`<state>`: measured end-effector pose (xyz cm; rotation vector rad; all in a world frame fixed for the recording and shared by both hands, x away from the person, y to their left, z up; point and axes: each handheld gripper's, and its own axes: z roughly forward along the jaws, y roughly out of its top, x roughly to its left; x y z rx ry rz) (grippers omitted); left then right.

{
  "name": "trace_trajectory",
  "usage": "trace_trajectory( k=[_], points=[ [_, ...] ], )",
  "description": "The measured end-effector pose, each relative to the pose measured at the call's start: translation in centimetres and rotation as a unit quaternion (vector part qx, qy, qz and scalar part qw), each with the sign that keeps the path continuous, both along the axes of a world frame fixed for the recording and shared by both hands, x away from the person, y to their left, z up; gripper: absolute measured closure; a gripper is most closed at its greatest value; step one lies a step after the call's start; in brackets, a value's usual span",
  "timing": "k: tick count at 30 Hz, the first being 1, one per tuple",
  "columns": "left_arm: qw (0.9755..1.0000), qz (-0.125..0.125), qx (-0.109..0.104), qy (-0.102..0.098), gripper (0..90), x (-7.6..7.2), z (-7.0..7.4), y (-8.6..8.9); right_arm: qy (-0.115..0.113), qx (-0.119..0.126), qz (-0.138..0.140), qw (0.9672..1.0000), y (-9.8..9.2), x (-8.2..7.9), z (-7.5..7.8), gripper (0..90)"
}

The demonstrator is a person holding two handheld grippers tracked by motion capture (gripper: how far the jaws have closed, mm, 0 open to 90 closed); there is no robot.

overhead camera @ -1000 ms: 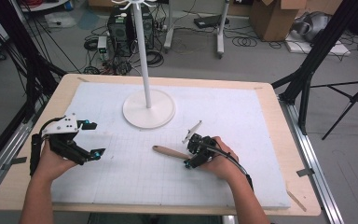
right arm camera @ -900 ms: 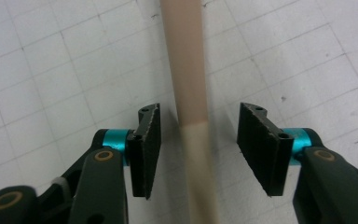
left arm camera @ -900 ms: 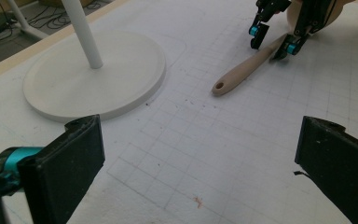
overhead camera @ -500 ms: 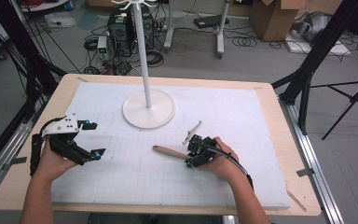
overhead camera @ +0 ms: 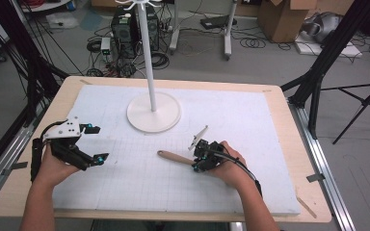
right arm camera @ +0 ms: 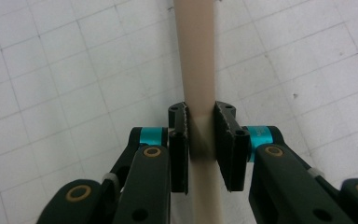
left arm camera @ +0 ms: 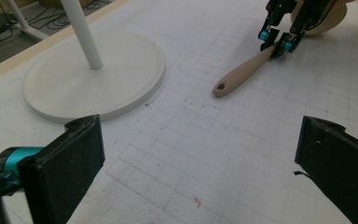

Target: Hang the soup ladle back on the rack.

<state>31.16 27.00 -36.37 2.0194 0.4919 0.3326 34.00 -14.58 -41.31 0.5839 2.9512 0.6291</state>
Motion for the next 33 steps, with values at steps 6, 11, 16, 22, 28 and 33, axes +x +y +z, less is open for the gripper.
trace_trajectory(
  k=[6,11,16,22,28,33],
  points=[
    [1.0,0.002,-0.002,-0.001,1.7,0.0,0.0,0.2,-0.011,-0.004,0.001,0.9999,0.1,-0.2,0.1,77.4],
    [1.0,0.002,-0.002,-0.001,1.7,0.0,0.0,0.2,-0.019,0.025,-0.013,0.9994,-0.9,-0.3,1.1,77.4],
    [1.0,0.003,0.0,0.001,1.7,0.1,-0.1,0.2,-0.034,0.08,-0.03,0.9957,-2.7,-0.3,2.6,77.5],
    [1.0,0.003,0.0,0.0,1.7,-0.1,0.1,0.1,-0.054,0.141,-0.045,0.9876,-4.5,-0.5,4.4,77.5],
    [1.0,0.003,-0.001,-0.001,1.7,0.0,0.1,0.2,-0.074,0.176,-0.053,0.9802,-5.4,-0.6,6.0,77.5],
    [1.0,0.006,-0.004,-0.002,1.7,-0.1,0.1,0.4,-0.083,0.199,-0.056,0.9748,-5.8,-0.5,7.0,77.5]
  ],
)
